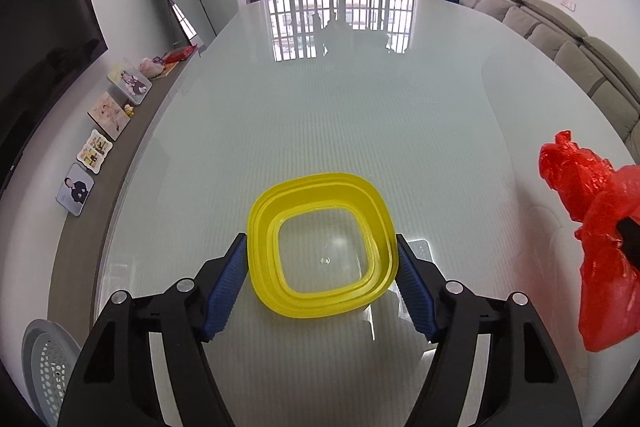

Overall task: Collect trash
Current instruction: 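Grasp the yellow lid rim with the left gripper while the right gripper holds the red bag, then carry the yellow lid and red bag over the grey basket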

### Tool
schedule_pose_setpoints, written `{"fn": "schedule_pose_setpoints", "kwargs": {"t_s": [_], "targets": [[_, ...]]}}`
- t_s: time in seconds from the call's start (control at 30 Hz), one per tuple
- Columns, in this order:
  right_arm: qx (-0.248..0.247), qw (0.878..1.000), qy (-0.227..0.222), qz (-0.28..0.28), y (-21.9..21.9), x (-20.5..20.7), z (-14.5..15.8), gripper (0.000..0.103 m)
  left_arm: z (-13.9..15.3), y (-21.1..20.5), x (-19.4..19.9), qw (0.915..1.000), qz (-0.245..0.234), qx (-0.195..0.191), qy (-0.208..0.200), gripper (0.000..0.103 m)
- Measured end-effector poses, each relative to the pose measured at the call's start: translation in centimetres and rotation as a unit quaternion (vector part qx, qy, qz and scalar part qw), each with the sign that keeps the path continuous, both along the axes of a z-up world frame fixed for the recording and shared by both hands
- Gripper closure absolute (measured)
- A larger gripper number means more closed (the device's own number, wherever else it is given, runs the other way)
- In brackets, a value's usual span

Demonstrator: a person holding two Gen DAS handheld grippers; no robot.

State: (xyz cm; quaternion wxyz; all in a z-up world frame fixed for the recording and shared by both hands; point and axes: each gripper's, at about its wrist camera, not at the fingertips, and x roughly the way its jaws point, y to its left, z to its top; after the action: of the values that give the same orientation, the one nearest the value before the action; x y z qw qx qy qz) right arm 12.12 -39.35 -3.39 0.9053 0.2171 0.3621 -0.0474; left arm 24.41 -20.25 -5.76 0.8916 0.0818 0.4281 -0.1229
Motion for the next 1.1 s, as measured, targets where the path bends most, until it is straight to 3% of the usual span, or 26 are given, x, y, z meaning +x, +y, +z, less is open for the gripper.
{"fn": "schedule_pose_setpoints", "kwargs": {"t_s": [0.13, 0.5, 0.8, 1.1], "targets": [[0.011, 1.000, 0.001, 0.015, -0.1, 0.0, 0.0, 0.083, 1.9, 1.4, -2.6, 0.9997, -0.003, -0.010, -0.021, 0.034], [-0.034, 0.997, -0.051, 0.056, 4.3, -2.3, 3.6, 0.083, 6.1, 8.9, -9.2, 0.9967, 0.017, -0.004, -0.079, 0.034], [-0.040, 0.987, -0.059, 0.142, 14.3, -4.0, 3.5, 0.083, 8.5, 18.3, -12.8, 0.9916, 0.068, -0.019, -0.108, 0.034], [-0.034, 0.966, -0.053, 0.250, 26.0, -4.8, 2.7, 0.083, 6.5, 27.6, -16.3, 0.9873, 0.131, -0.012, -0.090, 0.034]]}}
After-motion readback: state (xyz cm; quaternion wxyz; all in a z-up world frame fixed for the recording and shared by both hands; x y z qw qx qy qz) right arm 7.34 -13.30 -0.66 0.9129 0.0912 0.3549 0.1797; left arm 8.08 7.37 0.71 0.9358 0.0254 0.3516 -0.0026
